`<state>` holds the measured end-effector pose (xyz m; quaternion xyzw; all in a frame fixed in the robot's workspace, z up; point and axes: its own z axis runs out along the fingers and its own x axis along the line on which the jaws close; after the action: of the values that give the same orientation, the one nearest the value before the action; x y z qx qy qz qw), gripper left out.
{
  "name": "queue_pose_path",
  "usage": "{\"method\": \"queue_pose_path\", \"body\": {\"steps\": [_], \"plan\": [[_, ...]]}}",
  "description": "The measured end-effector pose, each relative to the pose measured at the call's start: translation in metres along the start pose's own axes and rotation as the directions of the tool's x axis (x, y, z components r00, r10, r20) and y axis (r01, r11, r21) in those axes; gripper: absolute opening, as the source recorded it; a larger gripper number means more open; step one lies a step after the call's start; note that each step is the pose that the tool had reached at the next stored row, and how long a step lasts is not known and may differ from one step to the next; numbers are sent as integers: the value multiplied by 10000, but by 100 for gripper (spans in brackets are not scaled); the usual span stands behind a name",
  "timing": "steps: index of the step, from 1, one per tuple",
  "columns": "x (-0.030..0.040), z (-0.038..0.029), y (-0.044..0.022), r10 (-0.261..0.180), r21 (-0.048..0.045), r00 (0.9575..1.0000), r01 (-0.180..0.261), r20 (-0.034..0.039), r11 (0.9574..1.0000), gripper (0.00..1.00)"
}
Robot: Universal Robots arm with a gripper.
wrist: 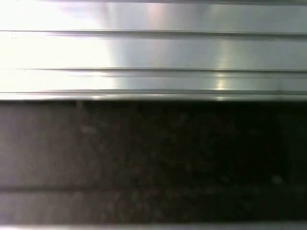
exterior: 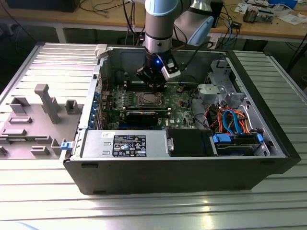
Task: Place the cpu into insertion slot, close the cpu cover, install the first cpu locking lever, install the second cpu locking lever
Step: 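Install the first cpu locking lever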
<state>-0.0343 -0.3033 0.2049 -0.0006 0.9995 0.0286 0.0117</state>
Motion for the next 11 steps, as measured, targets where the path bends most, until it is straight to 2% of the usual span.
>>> {"method": "queue_pose_path", "body": {"steps": [3, 11], "plan": [[-1, -41, 2, 0, 1, 10000, 0, -1, 10000, 11], [-2, -43, -44, 0, 1, 10000, 0, -4, 10000, 11]]}}
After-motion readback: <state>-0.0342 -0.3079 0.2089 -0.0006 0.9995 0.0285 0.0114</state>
